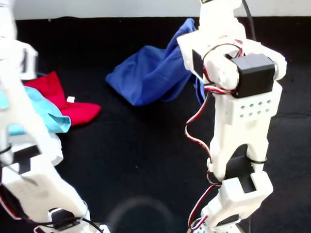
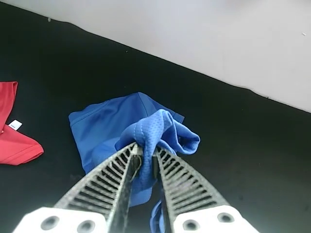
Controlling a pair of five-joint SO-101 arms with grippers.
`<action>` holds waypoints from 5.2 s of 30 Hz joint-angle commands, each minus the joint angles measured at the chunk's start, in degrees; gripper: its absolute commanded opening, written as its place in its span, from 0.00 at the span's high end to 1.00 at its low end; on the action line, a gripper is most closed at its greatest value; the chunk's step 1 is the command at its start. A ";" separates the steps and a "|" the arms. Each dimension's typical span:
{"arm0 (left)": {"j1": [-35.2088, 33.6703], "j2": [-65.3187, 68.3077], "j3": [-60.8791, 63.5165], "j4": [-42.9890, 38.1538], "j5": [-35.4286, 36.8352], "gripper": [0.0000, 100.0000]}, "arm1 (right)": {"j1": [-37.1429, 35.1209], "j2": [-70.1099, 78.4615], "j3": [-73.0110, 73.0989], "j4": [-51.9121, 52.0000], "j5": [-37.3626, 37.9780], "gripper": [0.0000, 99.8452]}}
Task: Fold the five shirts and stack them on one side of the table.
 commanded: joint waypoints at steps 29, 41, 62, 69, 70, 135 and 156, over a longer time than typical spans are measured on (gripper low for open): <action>-38.73 23.25 0.31 -17.05 -2.20 0.82 | -4.00 -4.35 0.13 0.57 0.09 0.99; -34.77 23.25 -23.16 0.62 1.41 0.82 | -20.09 -13.32 18.59 0.48 -4.13 0.99; -14.90 21.58 -25.80 0.88 4.57 0.82 | -25.45 -16.48 31.08 0.31 -4.92 0.68; -4.26 15.52 -15.69 0.88 4.57 0.82 | -13.14 -15.52 29.93 0.31 -4.92 0.68; -2.51 14.46 -12.97 0.88 4.57 0.82 | -10.68 -15.08 30.37 0.31 -4.92 0.68; 29.05 -25.89 78.02 -26.02 15.91 0.99 | 12.00 -24.48 48.84 0.22 -4.75 0.68; -3.65 -38.29 66.77 -10.99 2.46 0.99 | -2.33 6.81 39.08 -17.10 -4.92 0.68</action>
